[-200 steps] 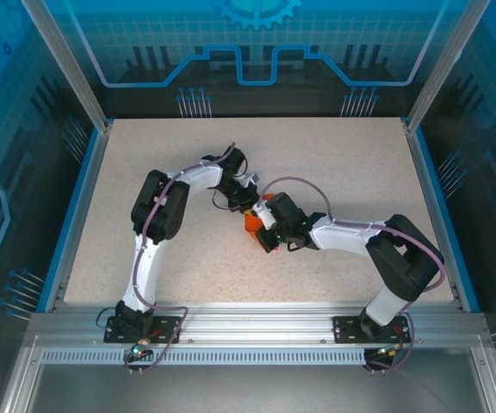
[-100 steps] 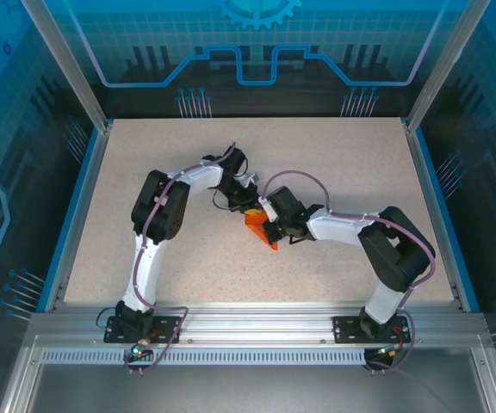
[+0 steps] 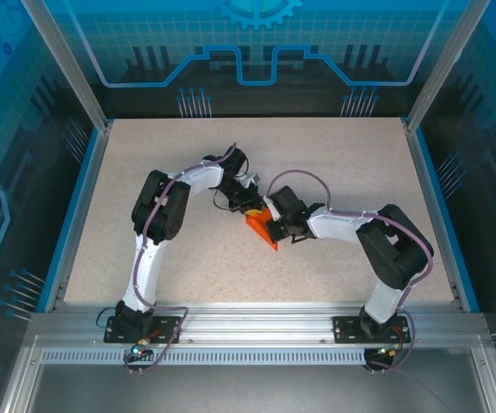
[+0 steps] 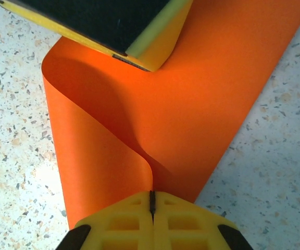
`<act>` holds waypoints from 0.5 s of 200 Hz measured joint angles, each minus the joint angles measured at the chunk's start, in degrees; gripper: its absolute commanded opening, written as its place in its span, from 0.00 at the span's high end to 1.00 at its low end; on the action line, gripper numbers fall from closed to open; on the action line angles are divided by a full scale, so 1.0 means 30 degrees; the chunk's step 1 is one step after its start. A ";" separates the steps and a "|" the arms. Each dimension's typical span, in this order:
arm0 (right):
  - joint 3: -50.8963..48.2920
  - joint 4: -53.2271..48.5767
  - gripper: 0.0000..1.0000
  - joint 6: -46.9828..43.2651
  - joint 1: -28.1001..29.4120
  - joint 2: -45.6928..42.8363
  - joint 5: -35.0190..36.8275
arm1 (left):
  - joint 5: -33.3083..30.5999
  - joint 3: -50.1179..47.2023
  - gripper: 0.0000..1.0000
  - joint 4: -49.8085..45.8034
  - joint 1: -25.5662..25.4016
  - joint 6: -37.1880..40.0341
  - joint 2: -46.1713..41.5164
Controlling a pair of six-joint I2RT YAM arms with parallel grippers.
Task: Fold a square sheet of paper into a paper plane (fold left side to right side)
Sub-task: Third fold the triangle at the center of the table.
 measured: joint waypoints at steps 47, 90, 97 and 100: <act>0.0160 -0.0095 1.00 0.0197 -0.0073 0.0109 0.0175 | 0.0000 0.0015 0.89 0.0000 0.0000 0.0000 0.0015; 0.0372 -0.0299 1.00 0.0357 -0.0109 0.0219 0.0415 | 0.0007 0.0015 0.89 0.0000 0.0000 0.0000 0.0015; 0.0401 -0.0299 1.00 0.0364 -0.0124 0.0240 0.0415 | 0.0007 0.0015 0.89 0.0000 0.0000 0.0000 0.0022; 0.0401 -0.0306 1.00 0.0364 -0.0131 0.0248 0.0423 | 0.0007 0.0015 0.89 0.0000 0.0000 0.0000 0.0022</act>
